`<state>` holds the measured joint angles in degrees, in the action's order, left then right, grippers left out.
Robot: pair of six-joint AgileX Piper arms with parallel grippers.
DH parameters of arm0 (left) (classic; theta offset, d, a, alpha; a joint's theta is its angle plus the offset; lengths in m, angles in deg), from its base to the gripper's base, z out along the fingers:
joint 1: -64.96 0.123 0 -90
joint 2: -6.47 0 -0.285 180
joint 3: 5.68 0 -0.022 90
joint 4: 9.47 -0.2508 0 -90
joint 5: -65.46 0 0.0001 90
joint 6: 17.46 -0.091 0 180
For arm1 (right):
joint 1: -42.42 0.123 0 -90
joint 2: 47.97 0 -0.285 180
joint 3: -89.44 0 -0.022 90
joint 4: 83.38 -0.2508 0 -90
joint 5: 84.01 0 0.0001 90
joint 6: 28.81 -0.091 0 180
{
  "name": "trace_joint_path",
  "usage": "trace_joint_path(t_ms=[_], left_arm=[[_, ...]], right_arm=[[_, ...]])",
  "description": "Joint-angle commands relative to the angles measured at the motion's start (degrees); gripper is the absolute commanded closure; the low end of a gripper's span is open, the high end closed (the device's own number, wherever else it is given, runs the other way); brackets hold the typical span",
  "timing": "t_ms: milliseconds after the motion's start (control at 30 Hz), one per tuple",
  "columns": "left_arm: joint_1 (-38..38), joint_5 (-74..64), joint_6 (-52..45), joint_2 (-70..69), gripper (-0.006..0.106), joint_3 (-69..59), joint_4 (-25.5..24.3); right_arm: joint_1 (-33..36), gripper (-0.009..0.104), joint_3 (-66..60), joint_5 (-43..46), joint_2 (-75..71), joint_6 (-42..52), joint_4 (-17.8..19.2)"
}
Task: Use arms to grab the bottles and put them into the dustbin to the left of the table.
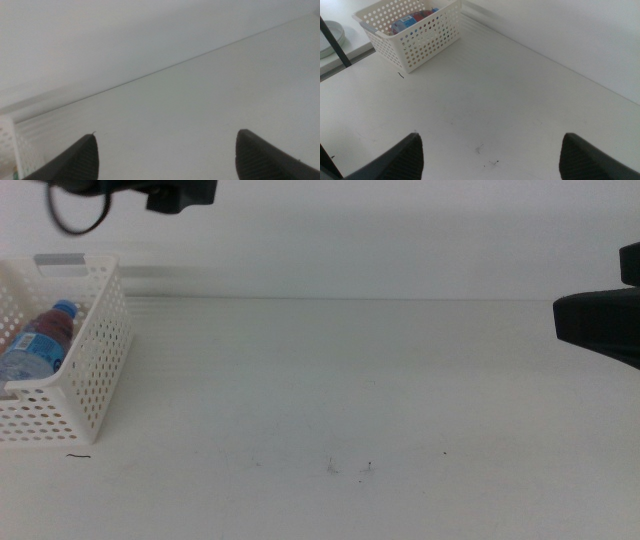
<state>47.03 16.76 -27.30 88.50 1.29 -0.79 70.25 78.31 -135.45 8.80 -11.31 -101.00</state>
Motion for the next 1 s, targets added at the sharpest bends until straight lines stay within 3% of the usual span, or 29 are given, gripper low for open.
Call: trace_joint_path(t_ms=[0, 133, 967], left_arm=[[-0.5, 3.0, 2.4, -4.1, 0.007, -4.2, -0.7], [-0.4, 3.6, 2.8, -8.0, 0.007, -6.4, -4.9], [-0.4, 6.3, 2.6, -11.5, 0.007, -6.4, -4.7]], right_arm=[[0.1, 0.009, 0.5, 0.4, -0.1, 0.4, 0.1], [0.1, 0.009, 0.5, 0.4, -0.1, 0.4, 0.1], [0.1, 0.009, -0.7, -0.9, -0.7, 0.4, -0.8]])
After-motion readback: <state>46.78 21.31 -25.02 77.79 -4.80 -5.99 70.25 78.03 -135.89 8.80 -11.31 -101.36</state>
